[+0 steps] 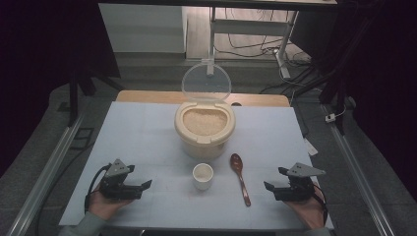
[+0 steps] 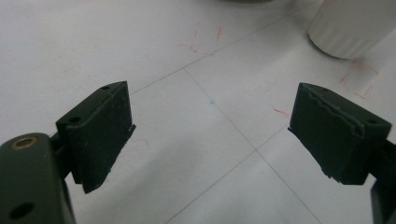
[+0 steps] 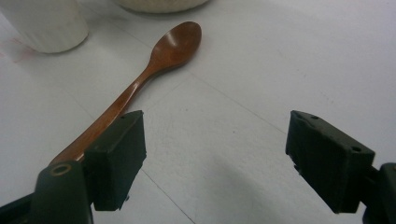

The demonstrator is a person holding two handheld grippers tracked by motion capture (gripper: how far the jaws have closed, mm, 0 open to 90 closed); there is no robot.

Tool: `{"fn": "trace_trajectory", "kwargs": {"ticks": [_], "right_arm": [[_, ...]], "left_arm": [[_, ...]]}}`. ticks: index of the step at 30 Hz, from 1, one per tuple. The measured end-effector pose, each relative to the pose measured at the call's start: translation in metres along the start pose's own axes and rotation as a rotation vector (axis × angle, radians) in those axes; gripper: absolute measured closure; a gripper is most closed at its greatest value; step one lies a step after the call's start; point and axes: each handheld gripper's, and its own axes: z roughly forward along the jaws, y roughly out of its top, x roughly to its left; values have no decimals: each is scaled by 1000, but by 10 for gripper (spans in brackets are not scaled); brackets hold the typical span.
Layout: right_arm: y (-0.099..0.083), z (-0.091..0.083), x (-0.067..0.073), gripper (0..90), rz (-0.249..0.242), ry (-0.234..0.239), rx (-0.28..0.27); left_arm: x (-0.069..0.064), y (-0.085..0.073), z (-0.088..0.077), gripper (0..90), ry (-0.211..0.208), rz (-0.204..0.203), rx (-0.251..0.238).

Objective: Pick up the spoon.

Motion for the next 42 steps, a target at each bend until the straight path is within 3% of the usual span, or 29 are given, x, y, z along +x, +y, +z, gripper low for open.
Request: {"fn": "trace_trajectory", "kwargs": {"ticks": [12,21,32,42], "right_arm": [[3,1,5,228,-19,-9,20],[8,-2,7,273,7,-10,27],[33,-4,28,294,11,-11,81],[45,-1,39,302,4,-34,107]], "left_arm": [[0,0,1,125,3,6,1],[-1,0,2,125,1,2,1],[0,0,2,126,5,5,6],[-1,0,4,125,10,18,16]]}}
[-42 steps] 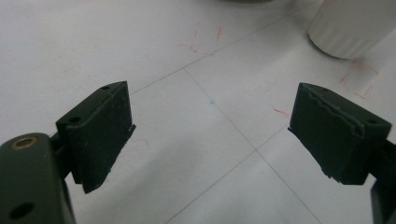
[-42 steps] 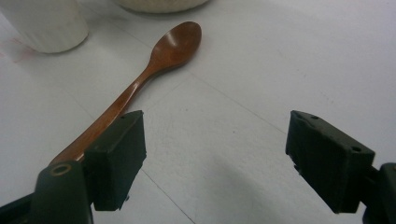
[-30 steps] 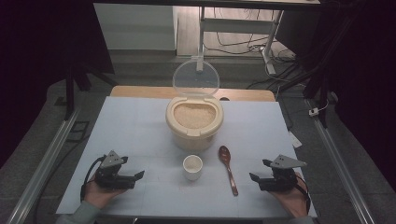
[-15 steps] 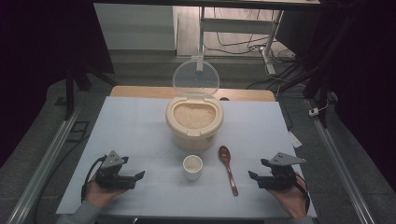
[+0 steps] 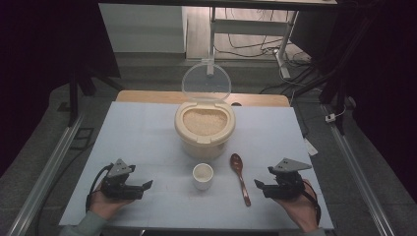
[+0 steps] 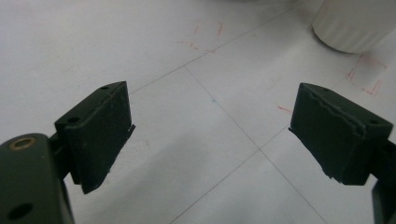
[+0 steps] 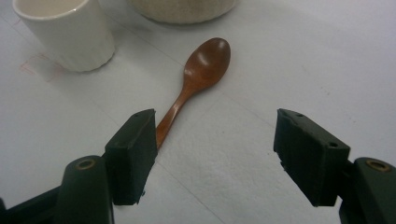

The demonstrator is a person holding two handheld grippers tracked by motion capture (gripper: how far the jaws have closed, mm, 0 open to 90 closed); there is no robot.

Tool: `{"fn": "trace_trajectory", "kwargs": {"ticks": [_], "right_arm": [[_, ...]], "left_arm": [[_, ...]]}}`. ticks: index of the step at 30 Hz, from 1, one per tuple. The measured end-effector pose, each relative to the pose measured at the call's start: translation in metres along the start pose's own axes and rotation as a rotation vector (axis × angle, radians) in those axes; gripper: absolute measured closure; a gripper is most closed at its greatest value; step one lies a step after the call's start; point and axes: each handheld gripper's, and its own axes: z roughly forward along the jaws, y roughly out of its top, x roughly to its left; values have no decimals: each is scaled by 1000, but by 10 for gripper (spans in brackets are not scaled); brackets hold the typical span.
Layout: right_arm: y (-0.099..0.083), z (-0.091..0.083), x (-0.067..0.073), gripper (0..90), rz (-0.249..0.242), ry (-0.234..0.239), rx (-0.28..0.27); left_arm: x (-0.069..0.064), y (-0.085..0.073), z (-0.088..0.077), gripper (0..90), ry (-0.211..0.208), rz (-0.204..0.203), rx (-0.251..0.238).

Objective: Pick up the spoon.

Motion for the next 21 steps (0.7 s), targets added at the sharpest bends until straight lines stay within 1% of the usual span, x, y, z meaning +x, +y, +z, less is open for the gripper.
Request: {"fn": "trace_trajectory", "kwargs": {"ticks": [2,5,6,7,9,10,11,12,14,17,19,21], "right_arm": [[5,1,2,310,20,11,20],[11,4,6,322,33,21,52],[11,4,6,322,33,21,52],[14,6,10,330,47,27,70],[16,7,11,333,48,33,80],[17,8,13,337,54,31,88],[19,10,16,338,63,31,115],[19,10,16,338,63,31,115],[21,12,19,344,76,19,140],[24,18,25,352,75,9,184],[27,26,29,356,86,16,222],[28,29,30,356,91,22,232]], "left_arm": [[0,0,0,124,1,1,2],[0,0,1,125,2,2,5],[0,0,1,125,3,3,7],[0,0,1,125,3,3,9],[0,-1,1,125,2,3,11],[0,-1,1,125,2,4,11],[0,-1,1,125,4,5,13],[0,-1,1,125,5,3,12],[0,0,1,125,5,5,13],[0,-1,3,125,2,7,20],[-1,-1,3,125,1,11,21],[-1,-1,3,125,1,17,23]]}}
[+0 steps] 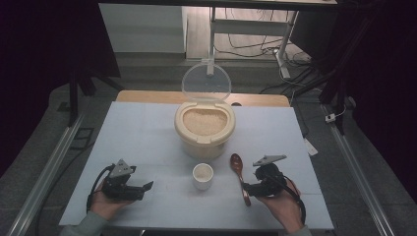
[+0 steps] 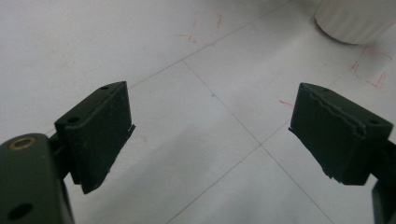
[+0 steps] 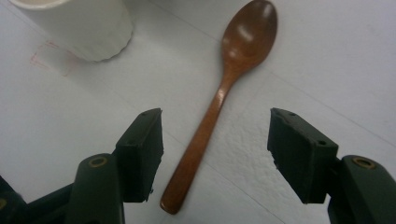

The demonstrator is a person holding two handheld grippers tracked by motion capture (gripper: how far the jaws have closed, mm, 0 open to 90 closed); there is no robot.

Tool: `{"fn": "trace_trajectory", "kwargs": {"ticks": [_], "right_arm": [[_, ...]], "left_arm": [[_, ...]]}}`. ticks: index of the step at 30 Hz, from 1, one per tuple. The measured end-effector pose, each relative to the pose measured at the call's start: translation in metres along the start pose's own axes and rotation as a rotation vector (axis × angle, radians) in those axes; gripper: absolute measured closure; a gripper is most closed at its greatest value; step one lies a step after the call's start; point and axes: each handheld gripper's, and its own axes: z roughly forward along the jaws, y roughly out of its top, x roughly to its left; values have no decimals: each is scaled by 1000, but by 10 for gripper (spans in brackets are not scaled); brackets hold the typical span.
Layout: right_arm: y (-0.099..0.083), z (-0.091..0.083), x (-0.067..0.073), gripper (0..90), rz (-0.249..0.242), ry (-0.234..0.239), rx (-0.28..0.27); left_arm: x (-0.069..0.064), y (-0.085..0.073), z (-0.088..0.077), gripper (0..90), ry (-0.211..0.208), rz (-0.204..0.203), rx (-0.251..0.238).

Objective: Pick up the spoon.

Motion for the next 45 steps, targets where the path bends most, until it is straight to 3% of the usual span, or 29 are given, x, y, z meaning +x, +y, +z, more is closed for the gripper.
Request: {"fn": "trace_trajectory", "kwargs": {"ticks": [5,22,33,45], "right_arm": [[9,14,6,381,10,-17,65],[7,38,14,484,16,-64,165],[6,47,18,592,21,-107,207],[9,49,17,734,86,-106,224]], "left_arm": [[0,0,1,126,-6,8,6],[0,-1,3,125,-6,15,17],[1,-2,4,125,-4,16,22],[2,-4,5,125,3,19,29]]}}
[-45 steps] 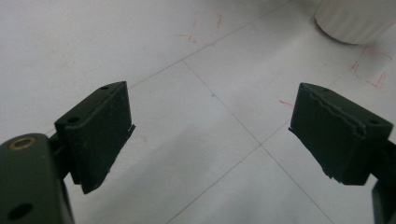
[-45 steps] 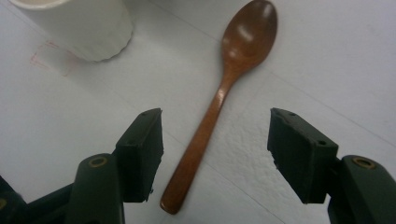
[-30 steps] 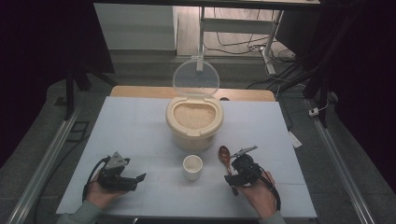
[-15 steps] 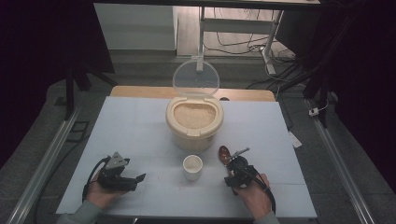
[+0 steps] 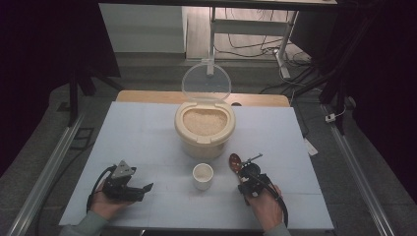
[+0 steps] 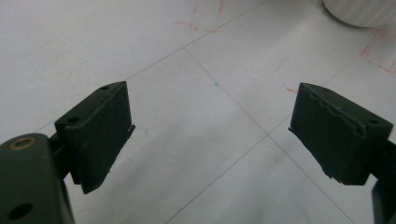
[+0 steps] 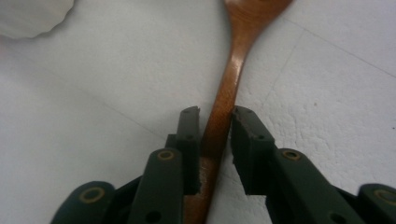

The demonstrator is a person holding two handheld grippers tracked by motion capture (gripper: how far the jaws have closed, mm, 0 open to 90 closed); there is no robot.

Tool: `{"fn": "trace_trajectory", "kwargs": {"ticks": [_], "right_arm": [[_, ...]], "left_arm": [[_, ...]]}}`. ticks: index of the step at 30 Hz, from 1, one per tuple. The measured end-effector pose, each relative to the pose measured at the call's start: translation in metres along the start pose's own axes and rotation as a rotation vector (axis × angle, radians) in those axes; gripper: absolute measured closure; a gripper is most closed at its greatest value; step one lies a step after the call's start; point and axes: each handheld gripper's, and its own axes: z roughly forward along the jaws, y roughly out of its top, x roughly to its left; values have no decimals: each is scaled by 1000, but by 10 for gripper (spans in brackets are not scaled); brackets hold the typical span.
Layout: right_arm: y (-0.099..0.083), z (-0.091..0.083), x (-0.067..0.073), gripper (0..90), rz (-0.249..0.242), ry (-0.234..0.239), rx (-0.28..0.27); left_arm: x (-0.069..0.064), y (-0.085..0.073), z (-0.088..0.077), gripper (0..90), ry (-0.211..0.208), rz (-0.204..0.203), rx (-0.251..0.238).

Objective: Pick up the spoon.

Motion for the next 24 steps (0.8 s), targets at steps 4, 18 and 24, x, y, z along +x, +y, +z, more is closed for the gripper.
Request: {"fn": "trace_trajectory", "kwargs": {"ticks": [4,18,24], "right_arm": [[1,0,-1,768,16,-4,-3],[-4,-4,-9,793,1,18,-32],[-9,-13,-19,793,5,61,-74]], "left_arm": [[-1,0,0,125,3,4,0],[0,-1,0,123,10,6,-1],[0,-1,-1,123,13,7,-1]]}}
